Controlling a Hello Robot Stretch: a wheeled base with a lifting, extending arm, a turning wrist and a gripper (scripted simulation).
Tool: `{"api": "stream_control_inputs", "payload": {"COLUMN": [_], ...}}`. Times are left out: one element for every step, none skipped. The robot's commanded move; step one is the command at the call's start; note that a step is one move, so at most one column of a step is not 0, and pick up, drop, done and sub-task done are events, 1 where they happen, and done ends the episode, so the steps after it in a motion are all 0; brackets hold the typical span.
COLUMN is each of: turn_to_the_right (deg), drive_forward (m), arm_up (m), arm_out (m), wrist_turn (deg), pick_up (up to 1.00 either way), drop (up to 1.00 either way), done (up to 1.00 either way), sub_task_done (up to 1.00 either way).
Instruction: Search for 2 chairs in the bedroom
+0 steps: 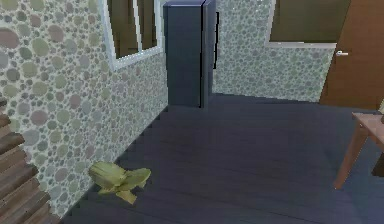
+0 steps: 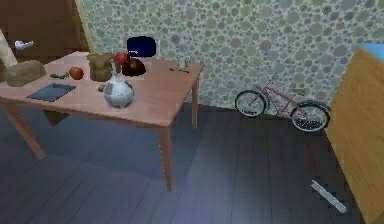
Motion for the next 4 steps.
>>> {"api": "stream_control_inputs", "payload": {"turn_to_the_right": [0.0,15.0,0.0,0.0], "drive_forward": [0.15,0.0,1.0,0.8], "arm_up": [0.0,0.0,0.0,0.0], "arm_out": [0.0,0.0,0.0,0.0], "wrist_turn": [0.0,0.0,0.0,0.0], "pick_up": [0.0,0.0,0.0,0.0], "drop": [0.0,0.0,0.0,0.0], "done": [0.0,0.0,0.0,0.0], "sub_task_done": [0.0,0.0,0.0,0.0]}}
